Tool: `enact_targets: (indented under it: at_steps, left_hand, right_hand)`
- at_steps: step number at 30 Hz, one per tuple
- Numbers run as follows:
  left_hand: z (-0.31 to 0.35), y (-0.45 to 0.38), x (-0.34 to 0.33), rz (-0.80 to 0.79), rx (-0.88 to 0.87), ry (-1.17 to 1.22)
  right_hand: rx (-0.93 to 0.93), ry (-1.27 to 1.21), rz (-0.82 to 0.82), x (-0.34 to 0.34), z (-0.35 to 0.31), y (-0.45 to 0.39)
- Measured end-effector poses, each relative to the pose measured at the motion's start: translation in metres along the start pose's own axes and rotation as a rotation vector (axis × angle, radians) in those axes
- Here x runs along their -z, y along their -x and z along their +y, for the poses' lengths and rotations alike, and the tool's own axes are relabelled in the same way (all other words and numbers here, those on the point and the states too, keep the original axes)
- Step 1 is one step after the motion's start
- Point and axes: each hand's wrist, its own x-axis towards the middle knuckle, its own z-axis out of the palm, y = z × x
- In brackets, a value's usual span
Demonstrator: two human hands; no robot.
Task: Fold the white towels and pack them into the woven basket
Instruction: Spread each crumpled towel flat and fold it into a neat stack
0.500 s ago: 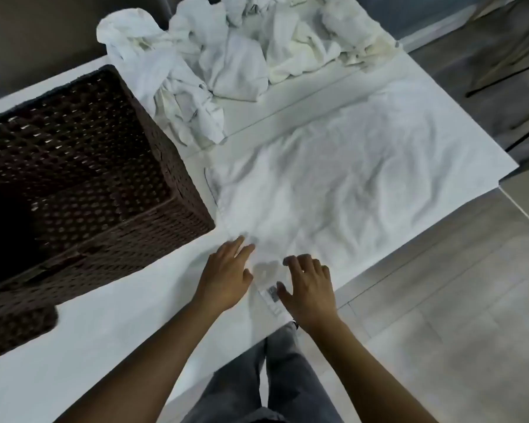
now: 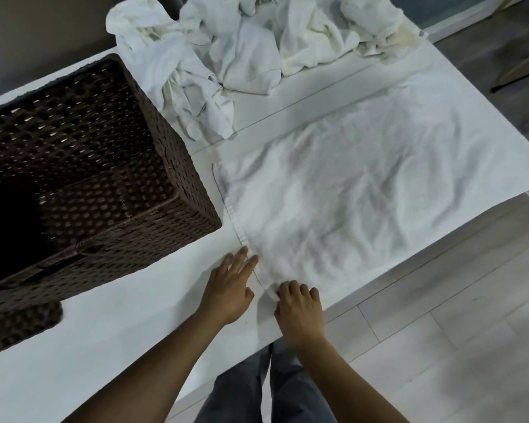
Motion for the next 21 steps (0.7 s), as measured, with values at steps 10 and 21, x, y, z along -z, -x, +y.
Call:
enact_targets:
  at_steps: [10,21]
  left_hand:
    - [0.025,-0.027,0.04,0.077,0.521,1.152]
    - [0.042,-0.101,0.122,0.266,0.647,1.879]
  right_hand:
    - [-0.113,-0.373,0.126,0.054,0.013,0.012]
    - [-0.059,-0.65,0.227,0.133,0.042,0.023]
